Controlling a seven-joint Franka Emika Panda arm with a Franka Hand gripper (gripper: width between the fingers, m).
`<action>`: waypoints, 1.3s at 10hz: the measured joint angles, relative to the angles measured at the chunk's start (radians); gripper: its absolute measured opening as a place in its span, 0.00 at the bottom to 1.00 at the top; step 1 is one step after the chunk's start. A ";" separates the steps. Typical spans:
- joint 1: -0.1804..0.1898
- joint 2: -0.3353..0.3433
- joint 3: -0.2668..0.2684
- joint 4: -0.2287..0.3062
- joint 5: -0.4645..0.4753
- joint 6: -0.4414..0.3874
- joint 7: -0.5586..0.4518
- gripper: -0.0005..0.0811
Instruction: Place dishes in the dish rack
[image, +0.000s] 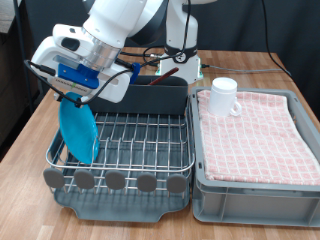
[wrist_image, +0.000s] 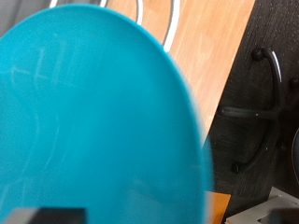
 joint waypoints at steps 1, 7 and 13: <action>0.001 -0.007 0.005 0.013 0.014 -0.028 -0.005 0.57; -0.021 -0.119 0.077 0.102 0.506 -0.252 -0.325 0.98; 0.016 -0.268 0.138 0.191 0.596 -0.577 -0.369 0.99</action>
